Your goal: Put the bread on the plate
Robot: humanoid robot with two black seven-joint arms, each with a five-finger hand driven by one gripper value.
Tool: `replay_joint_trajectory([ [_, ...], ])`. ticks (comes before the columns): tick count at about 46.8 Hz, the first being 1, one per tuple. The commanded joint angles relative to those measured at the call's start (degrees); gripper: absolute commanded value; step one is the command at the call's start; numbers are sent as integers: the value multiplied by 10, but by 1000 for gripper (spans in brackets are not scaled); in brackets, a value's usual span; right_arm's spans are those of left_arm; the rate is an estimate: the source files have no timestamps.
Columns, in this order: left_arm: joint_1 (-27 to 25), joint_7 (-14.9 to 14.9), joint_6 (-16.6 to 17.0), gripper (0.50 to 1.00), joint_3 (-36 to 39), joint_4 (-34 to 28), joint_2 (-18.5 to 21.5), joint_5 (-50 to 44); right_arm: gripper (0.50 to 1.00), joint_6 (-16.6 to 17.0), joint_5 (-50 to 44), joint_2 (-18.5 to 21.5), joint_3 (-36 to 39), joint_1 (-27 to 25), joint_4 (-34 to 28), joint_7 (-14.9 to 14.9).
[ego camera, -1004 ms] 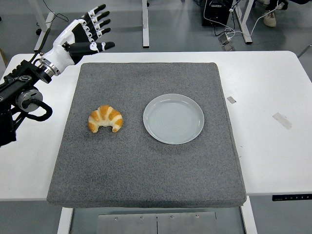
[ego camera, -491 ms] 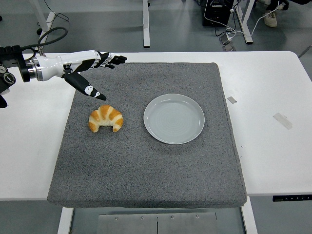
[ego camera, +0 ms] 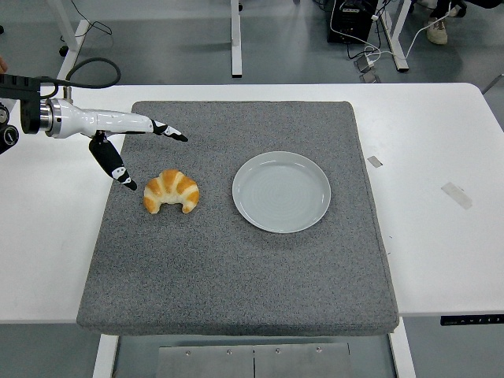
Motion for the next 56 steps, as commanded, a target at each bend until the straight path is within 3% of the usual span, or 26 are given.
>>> replay_joint_trajectory([
  [1, 1, 0, 15, 972, 14, 0, -2, 1, 1000, 0, 0, 0, 0, 1, 0, 0],
  [11, 5, 0, 70, 972, 63, 0, -29, 0, 1000, 0, 0, 0, 0, 0, 0, 0],
  [34, 34, 0, 137, 948, 78, 8, -61, -5, 1000, 0, 0, 0, 0, 0, 0, 0],
  [56, 54, 0, 169, 915, 78, 19, -86, -5, 1000, 0, 0, 0, 0, 0, -1, 0],
])
